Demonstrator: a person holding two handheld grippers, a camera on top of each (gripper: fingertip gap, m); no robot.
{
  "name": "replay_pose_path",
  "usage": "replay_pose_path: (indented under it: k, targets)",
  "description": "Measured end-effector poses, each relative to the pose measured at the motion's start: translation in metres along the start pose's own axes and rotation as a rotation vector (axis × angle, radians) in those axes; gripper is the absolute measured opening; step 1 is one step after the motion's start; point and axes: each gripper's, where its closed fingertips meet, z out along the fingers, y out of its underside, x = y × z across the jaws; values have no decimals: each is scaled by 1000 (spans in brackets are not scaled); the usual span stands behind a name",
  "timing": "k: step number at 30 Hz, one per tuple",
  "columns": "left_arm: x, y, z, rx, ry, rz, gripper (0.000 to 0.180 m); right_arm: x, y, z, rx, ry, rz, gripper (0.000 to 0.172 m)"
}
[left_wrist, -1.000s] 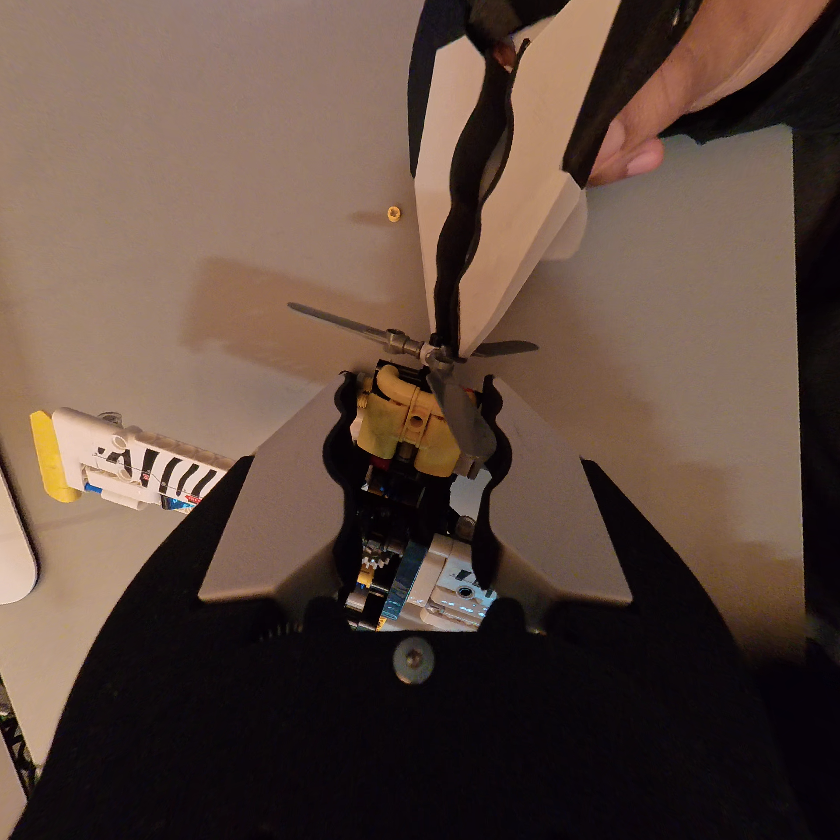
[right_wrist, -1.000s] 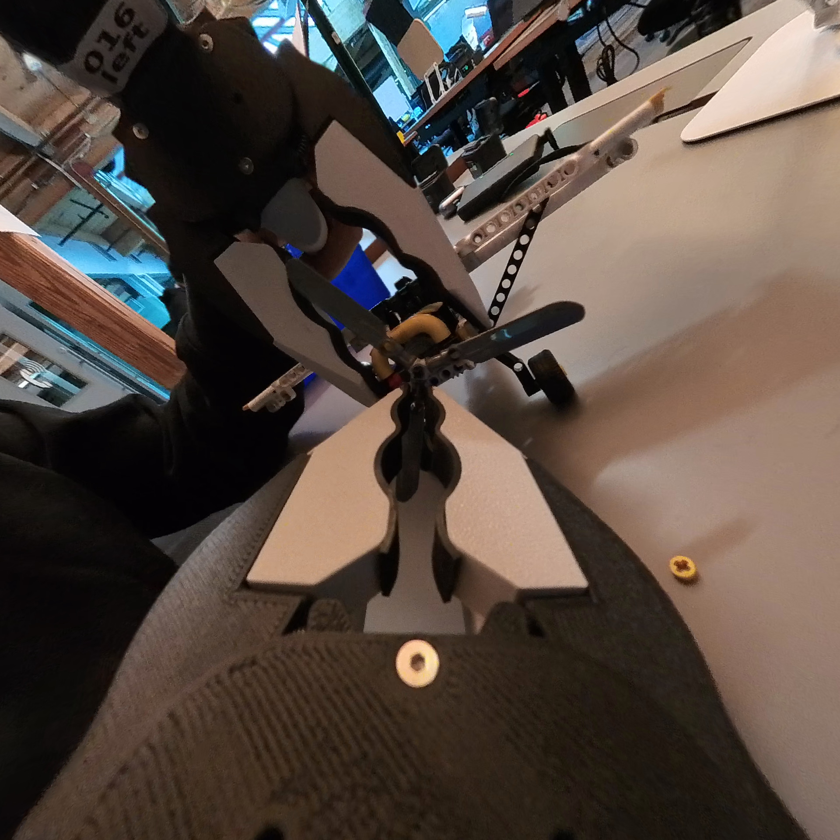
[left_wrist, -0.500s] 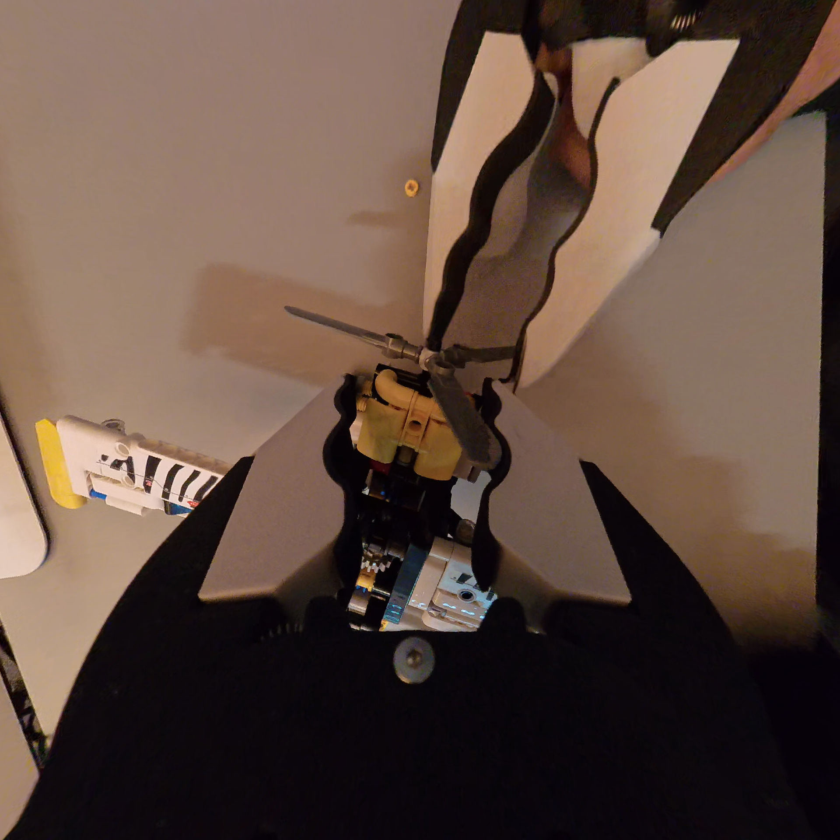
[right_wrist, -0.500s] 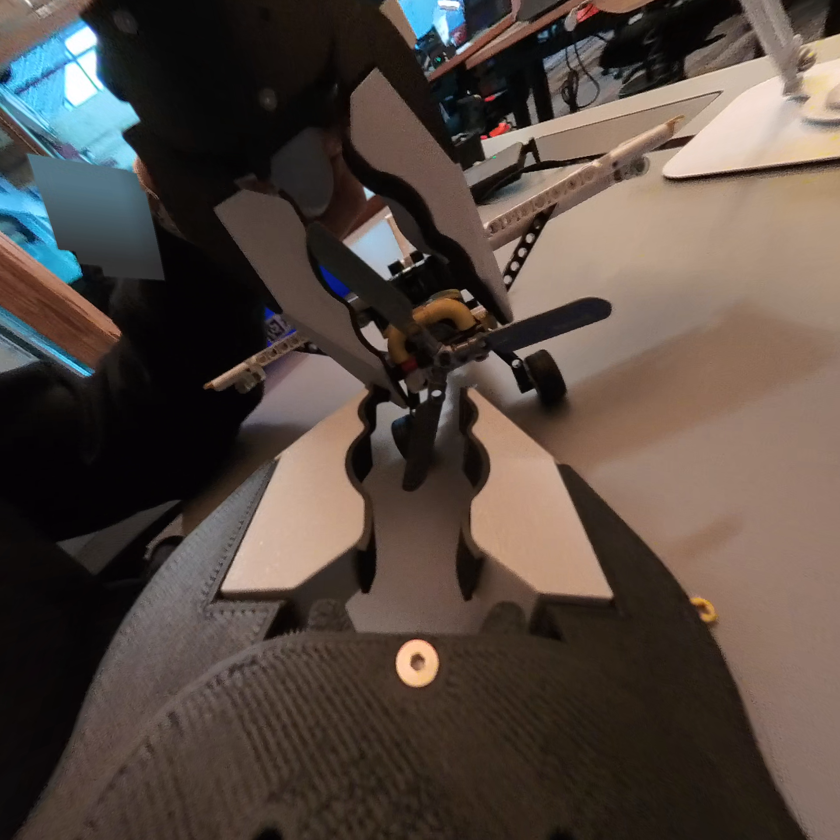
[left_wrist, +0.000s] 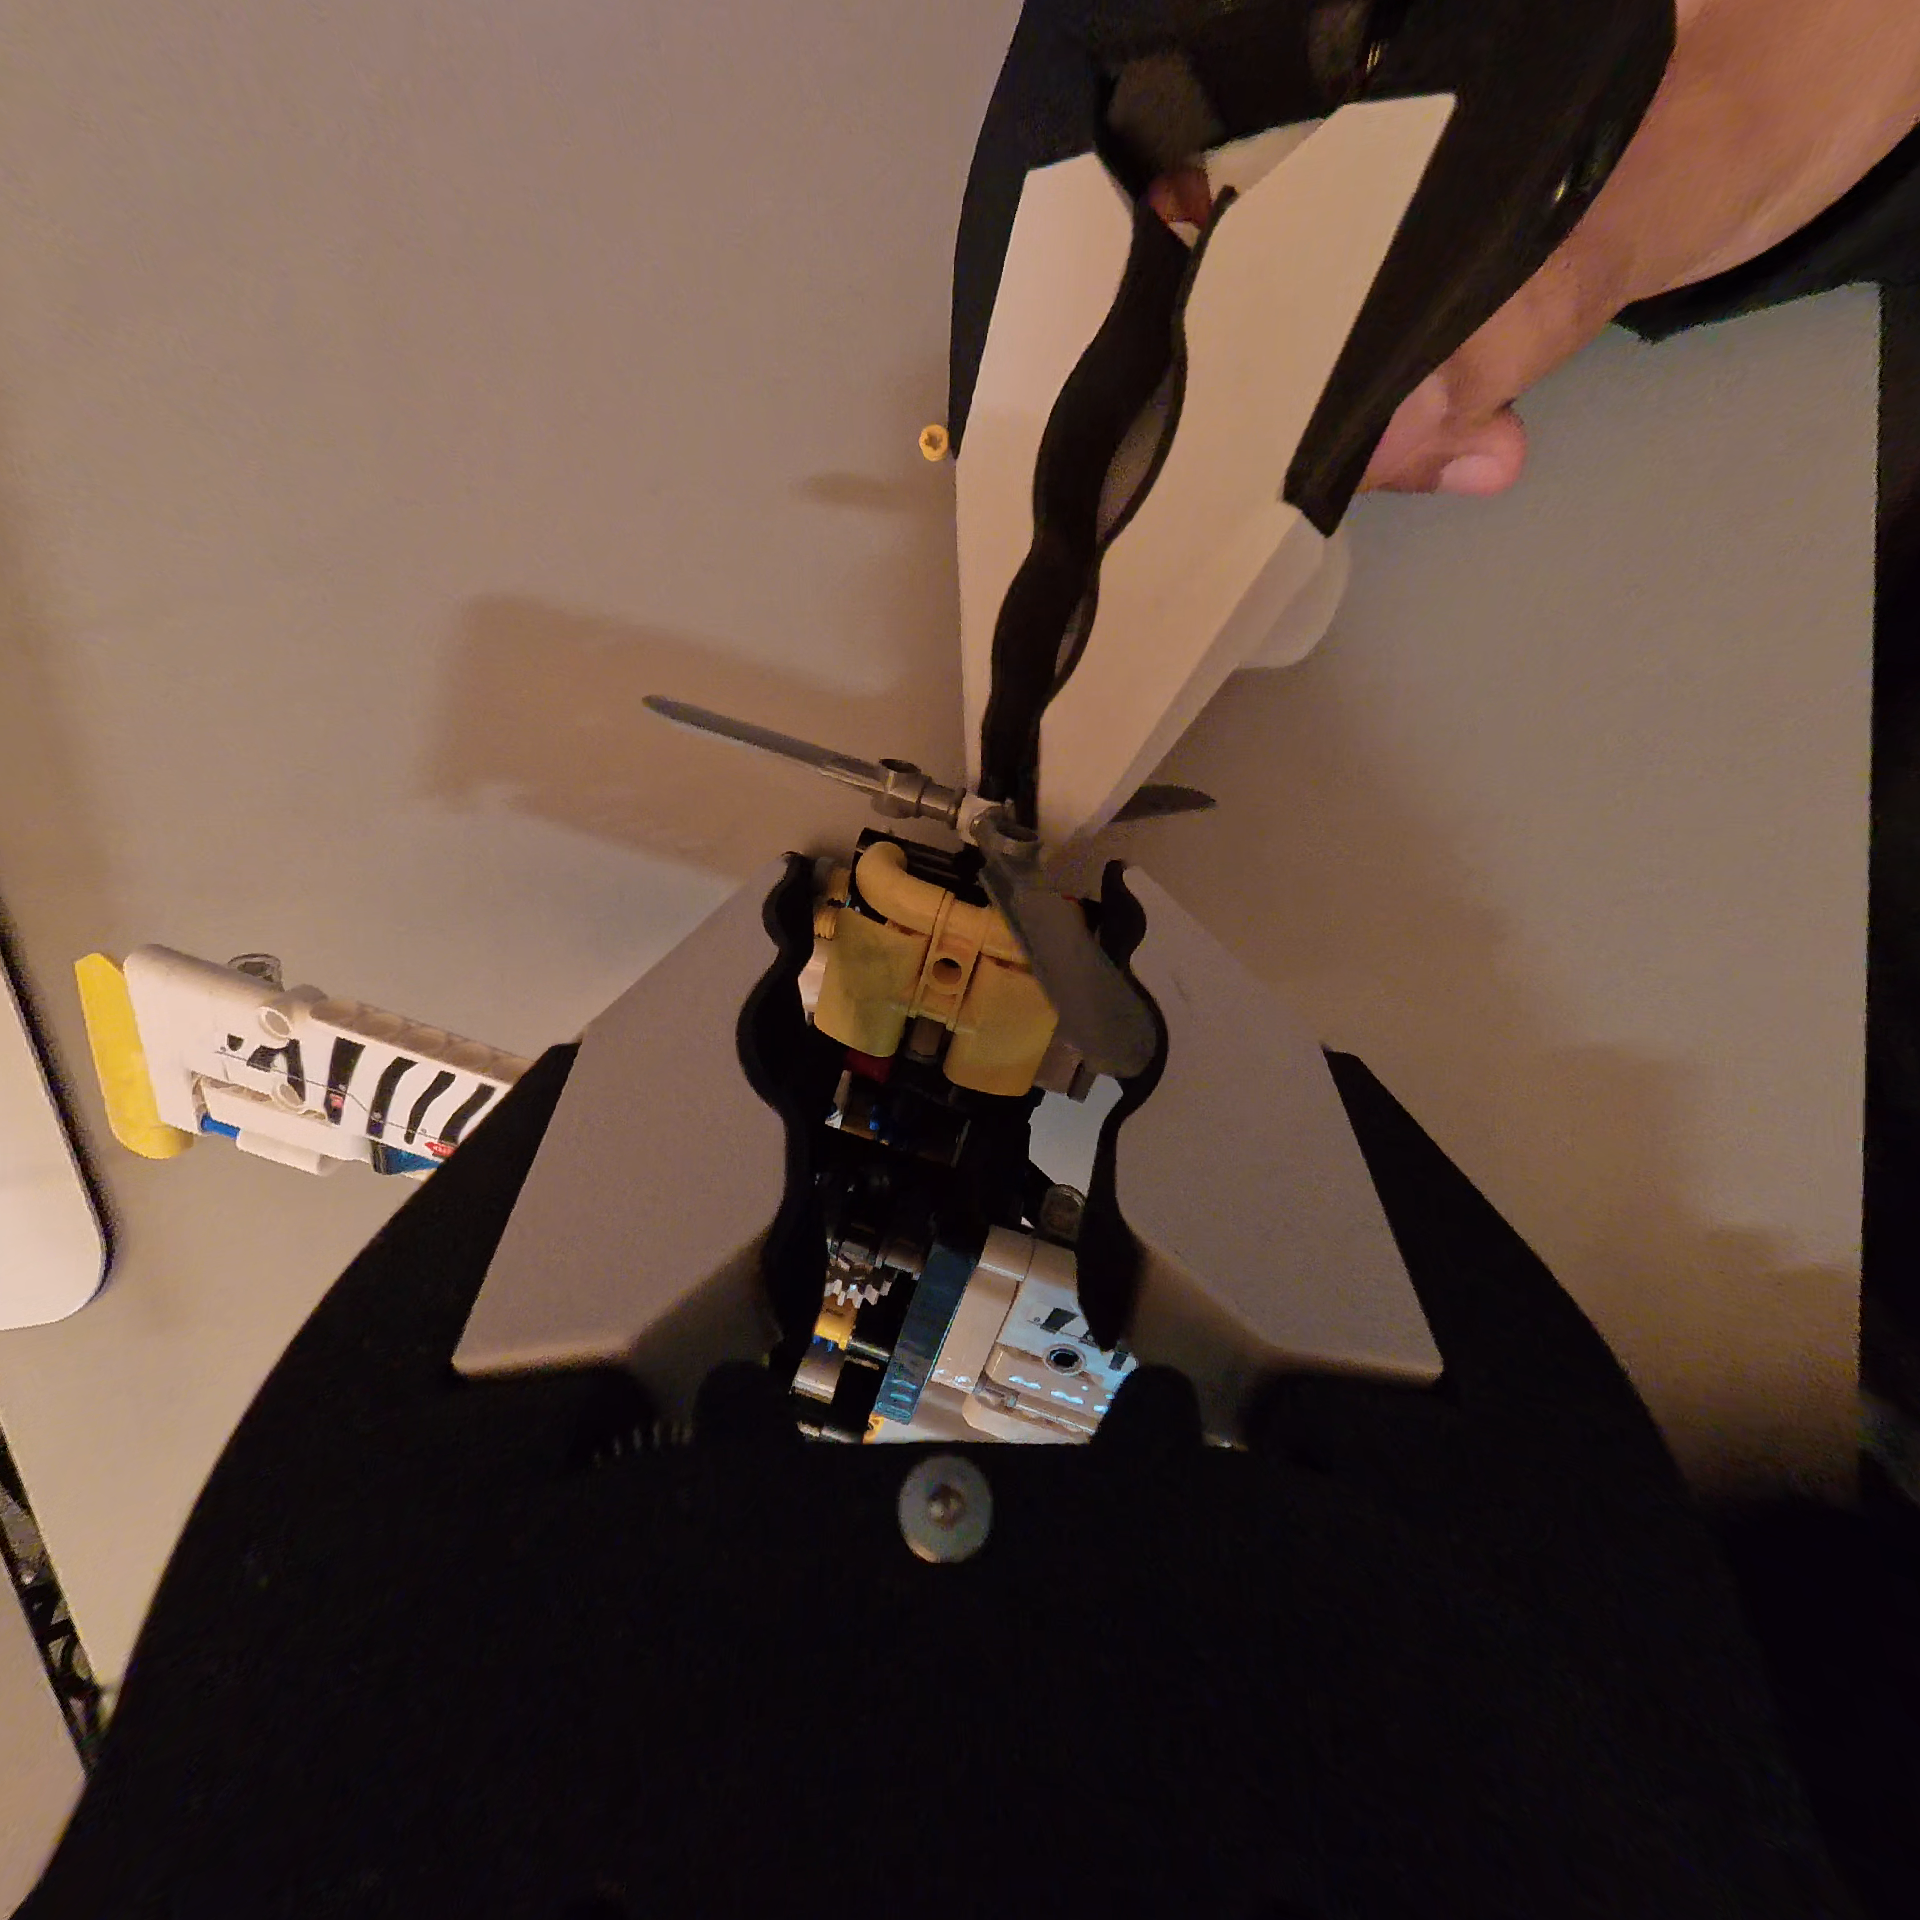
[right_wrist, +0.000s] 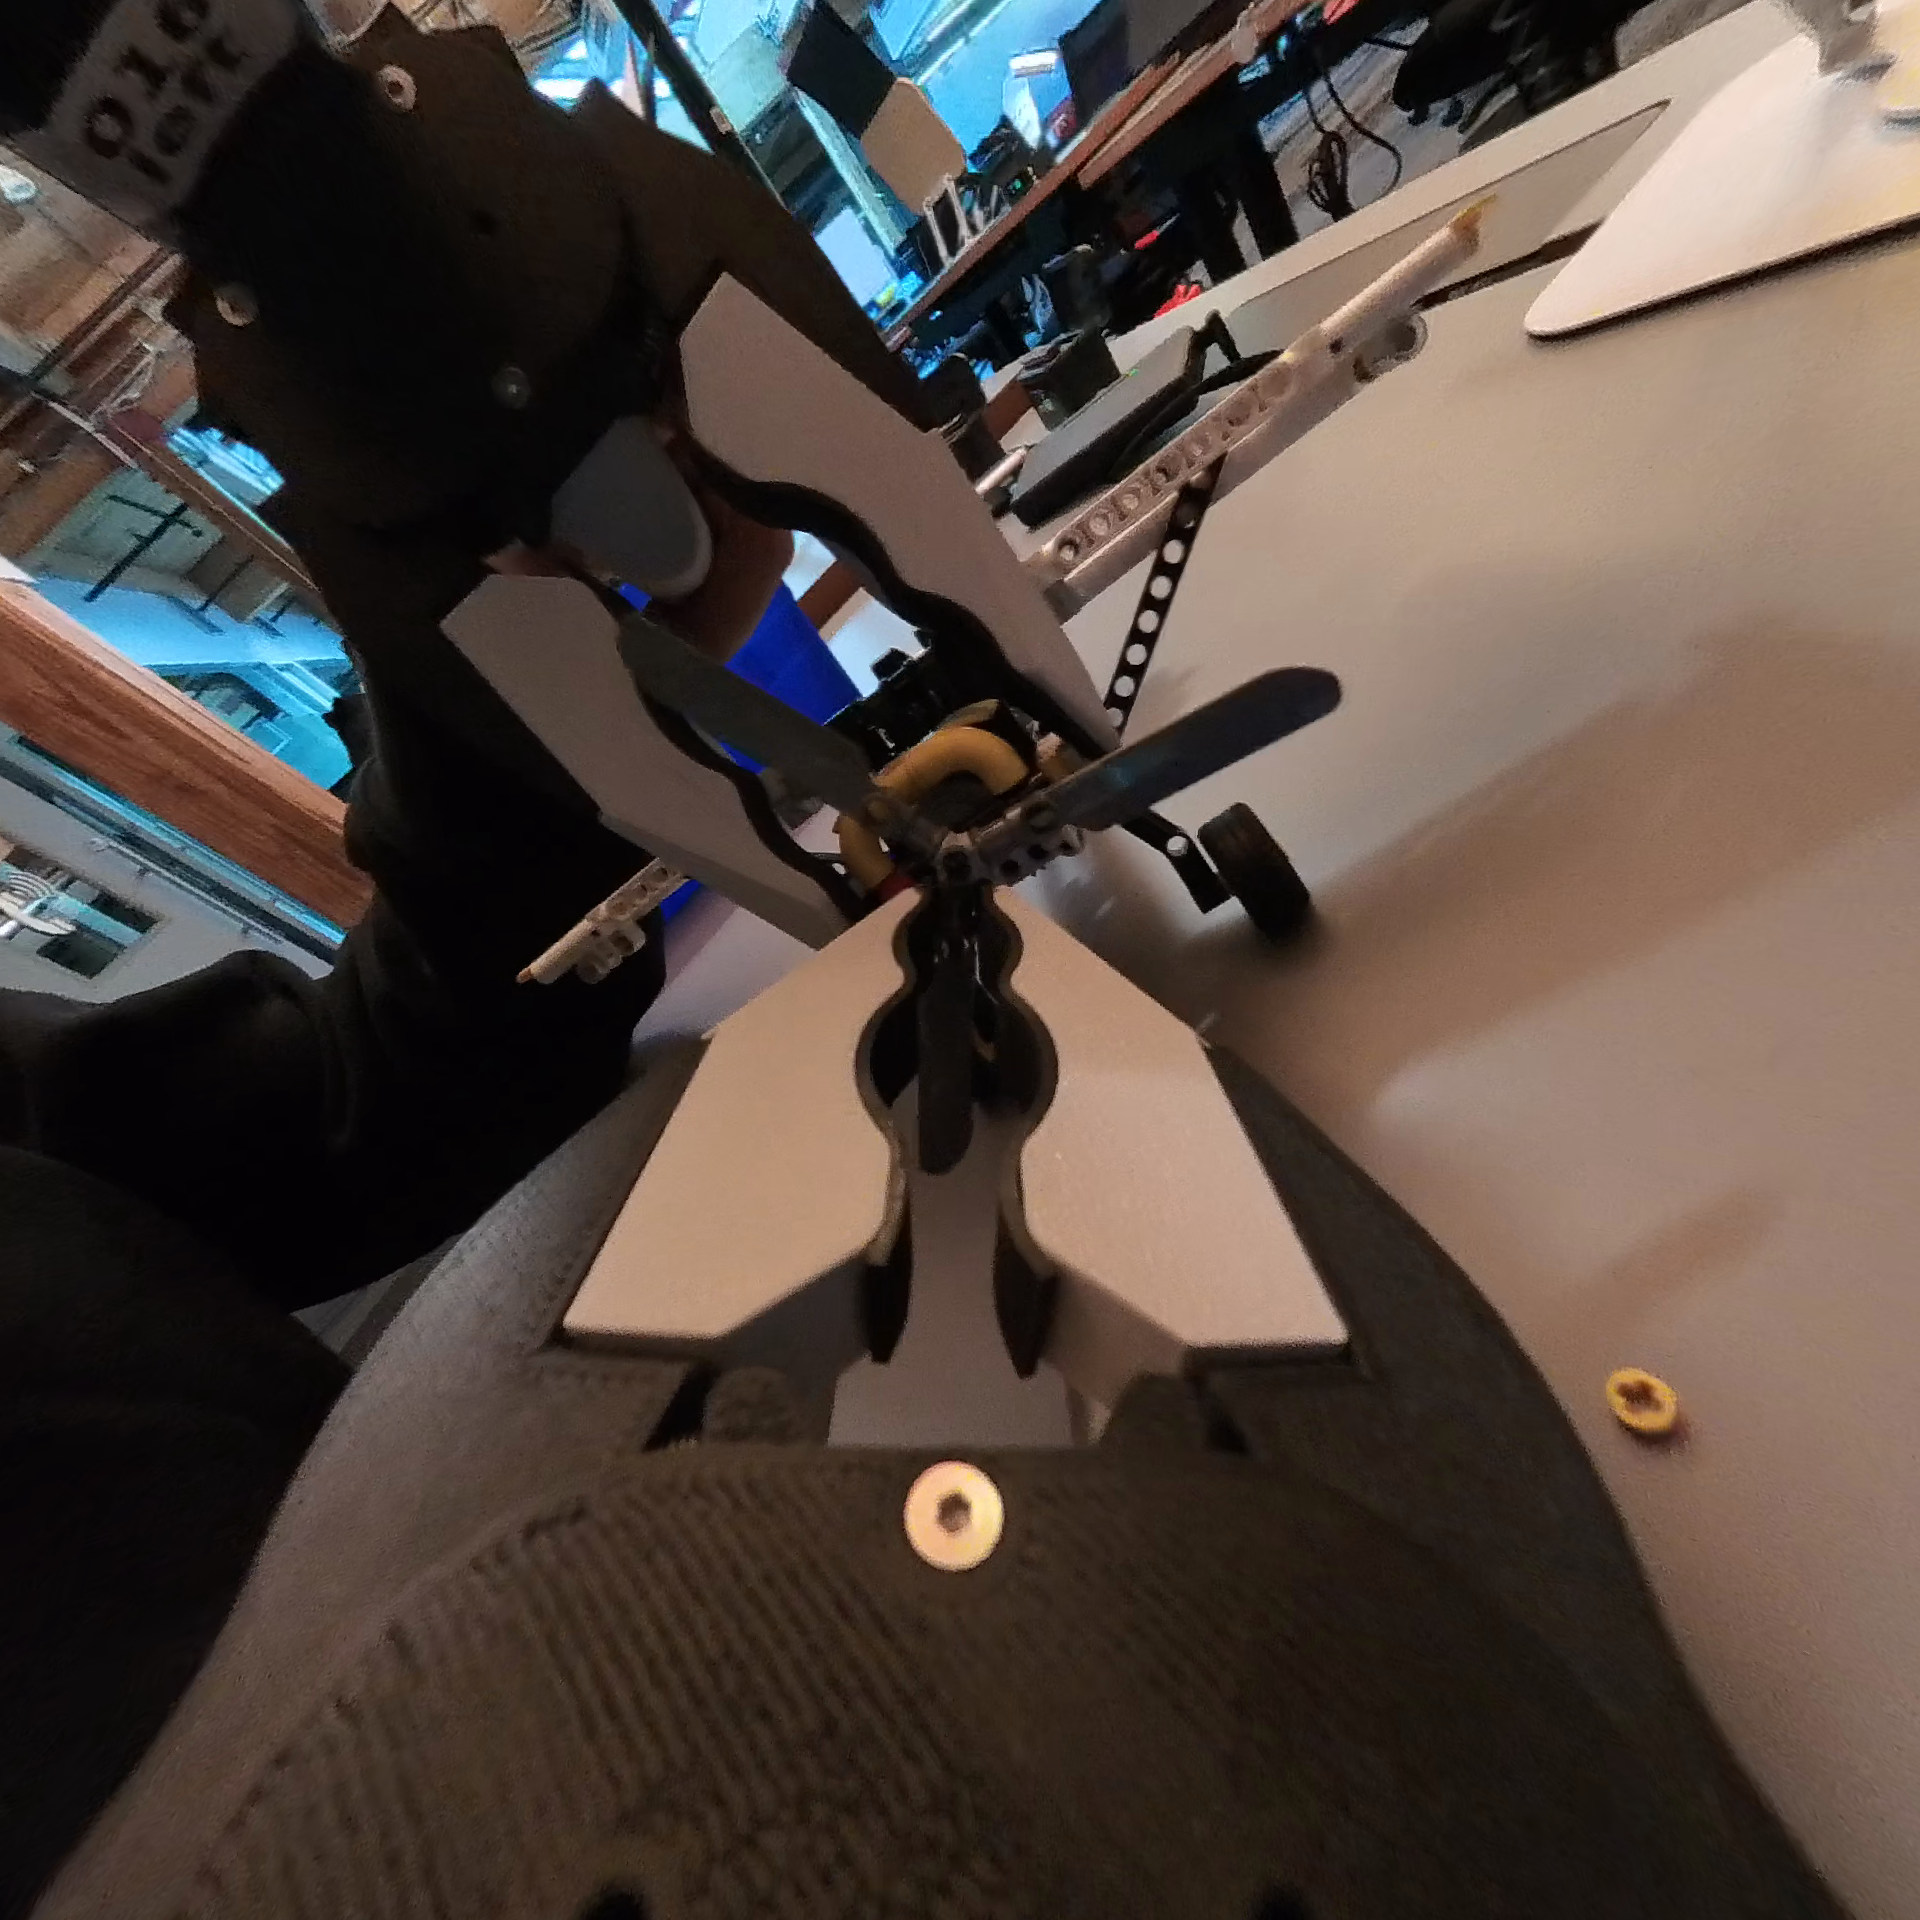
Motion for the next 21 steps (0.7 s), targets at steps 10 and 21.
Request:
replay_pose_path:
  k: [10, 21]
  targets:
    - [3, -6, 2, 19, 12, -8, 55, -1, 0, -9, 22, -24, 47, 4]
    - [-11, 25, -11, -11, 0, -70, 53, 9, -10, -34, 102, 10, 28, 4]
